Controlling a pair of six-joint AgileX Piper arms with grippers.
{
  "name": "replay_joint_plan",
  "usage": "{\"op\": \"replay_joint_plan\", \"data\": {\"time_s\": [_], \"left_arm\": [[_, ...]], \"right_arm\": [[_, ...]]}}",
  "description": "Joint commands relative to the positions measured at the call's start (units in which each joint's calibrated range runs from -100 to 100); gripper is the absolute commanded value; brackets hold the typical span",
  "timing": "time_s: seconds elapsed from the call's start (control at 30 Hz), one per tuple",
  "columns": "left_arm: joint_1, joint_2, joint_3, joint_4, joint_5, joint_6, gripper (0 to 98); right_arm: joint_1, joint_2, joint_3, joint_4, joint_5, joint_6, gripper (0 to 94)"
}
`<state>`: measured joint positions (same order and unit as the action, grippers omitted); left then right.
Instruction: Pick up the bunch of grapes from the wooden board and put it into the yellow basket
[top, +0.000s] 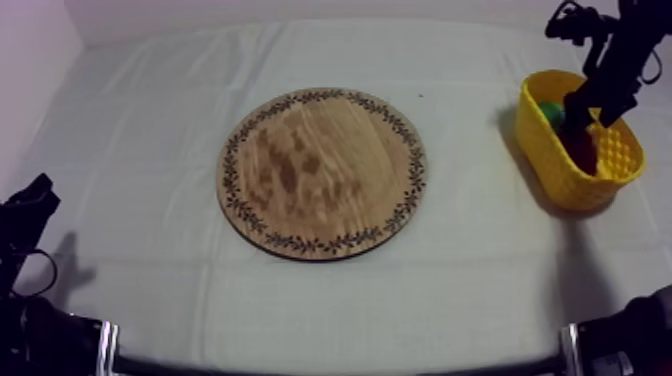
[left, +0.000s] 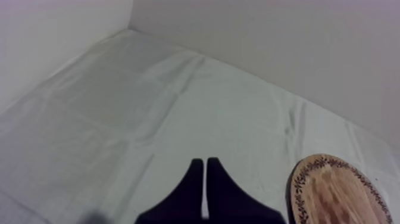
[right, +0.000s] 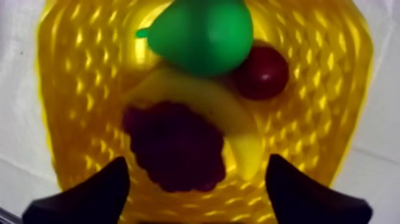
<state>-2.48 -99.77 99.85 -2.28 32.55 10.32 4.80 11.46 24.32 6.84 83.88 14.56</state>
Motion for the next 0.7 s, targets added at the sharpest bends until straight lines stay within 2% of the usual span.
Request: {"op": "replay_joint_plan", "data": {"time_s": [0.0,0.13,0.27,0.47,0.67], "left_arm": [[0.0,0.0,0.0,0.01,0.0,0.0,0.0],[0.0,0.0,0.0,0.01,0.0,0.0,0.0],[0.0,0.0,0.0,0.01,0.0,0.0,0.0],[0.0,0.0,0.0,0.01,0.0,0.0,0.0],[0.0,0.0,0.0,0.01,0.0,0.0,0.0]], "right_arm": [[-0.3,0.2,-0.3,-0.2,0.4,0.0,75.6],[-0.6,-0.6,-0.9,-0.2,0.5,0.0,74.2],[-0.4,-3.6,-1.4,-0.3,0.8,0.4,61.6],[0.2,-11.3,-0.8,-0.2,0.2,1.0,48.7],[0.4,-21.7,5.4,0.0,-4.0,0.3,37.9]]}}
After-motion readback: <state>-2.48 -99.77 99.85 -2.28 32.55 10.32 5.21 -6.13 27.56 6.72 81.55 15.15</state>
